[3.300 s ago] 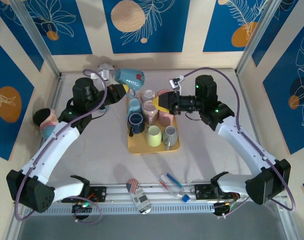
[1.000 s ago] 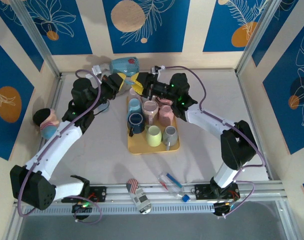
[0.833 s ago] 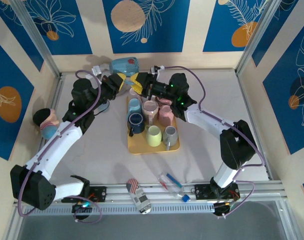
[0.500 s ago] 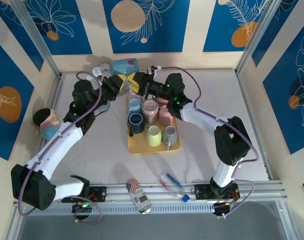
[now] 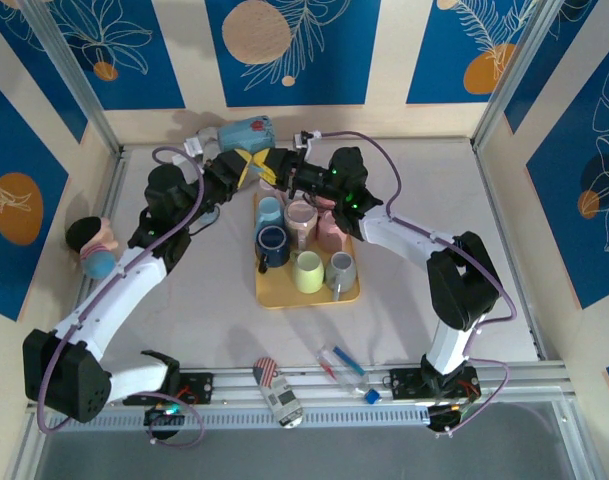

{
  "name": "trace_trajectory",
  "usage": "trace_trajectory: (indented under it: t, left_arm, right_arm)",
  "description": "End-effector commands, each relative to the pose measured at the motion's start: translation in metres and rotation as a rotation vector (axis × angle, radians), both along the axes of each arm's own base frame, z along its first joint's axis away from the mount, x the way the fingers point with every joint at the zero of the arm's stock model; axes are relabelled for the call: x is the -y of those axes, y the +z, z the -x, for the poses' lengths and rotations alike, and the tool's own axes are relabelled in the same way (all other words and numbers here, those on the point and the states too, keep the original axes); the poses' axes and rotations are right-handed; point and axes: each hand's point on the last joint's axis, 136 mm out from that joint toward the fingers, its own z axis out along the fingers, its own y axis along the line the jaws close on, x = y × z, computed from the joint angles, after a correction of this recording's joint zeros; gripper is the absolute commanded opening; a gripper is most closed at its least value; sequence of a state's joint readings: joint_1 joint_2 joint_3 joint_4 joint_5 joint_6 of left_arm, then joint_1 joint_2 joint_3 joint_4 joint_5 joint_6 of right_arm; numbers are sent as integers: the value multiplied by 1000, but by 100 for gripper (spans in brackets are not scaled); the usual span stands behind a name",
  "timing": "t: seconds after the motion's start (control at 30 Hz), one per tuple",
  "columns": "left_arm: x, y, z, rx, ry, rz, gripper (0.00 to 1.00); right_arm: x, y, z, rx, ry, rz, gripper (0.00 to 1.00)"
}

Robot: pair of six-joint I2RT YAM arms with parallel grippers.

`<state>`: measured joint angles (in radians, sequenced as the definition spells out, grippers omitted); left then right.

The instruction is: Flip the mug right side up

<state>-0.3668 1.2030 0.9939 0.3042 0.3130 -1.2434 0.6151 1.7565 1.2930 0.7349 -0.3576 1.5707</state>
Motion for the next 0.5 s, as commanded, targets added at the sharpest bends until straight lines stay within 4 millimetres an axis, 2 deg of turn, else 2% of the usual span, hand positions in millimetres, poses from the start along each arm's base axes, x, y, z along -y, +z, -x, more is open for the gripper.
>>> trace_trajectory:
  t: [0.0, 0.1, 0.13, 0.27, 0.47]
  left_arm:
    - [0, 21, 16, 114, -32, -31, 66]
    - [-4, 17, 20, 118, -23, -77, 84]
    - [-6, 15, 22, 115, -22, -97, 98]
    - [-11, 10, 31, 130, -58, -209, 100]
    - [-21, -5, 46, 167, -124, -398, 100]
  right_arm:
    - [13, 39, -3, 220, -91, 1, 0]
    - [19, 47, -2, 321, -124, 29, 0]
    - [22, 50, -3, 359, -135, 42, 0]
    - [34, 54, -4, 460, -162, 113, 0]
    - [53, 46, -6, 567, -177, 285, 0]
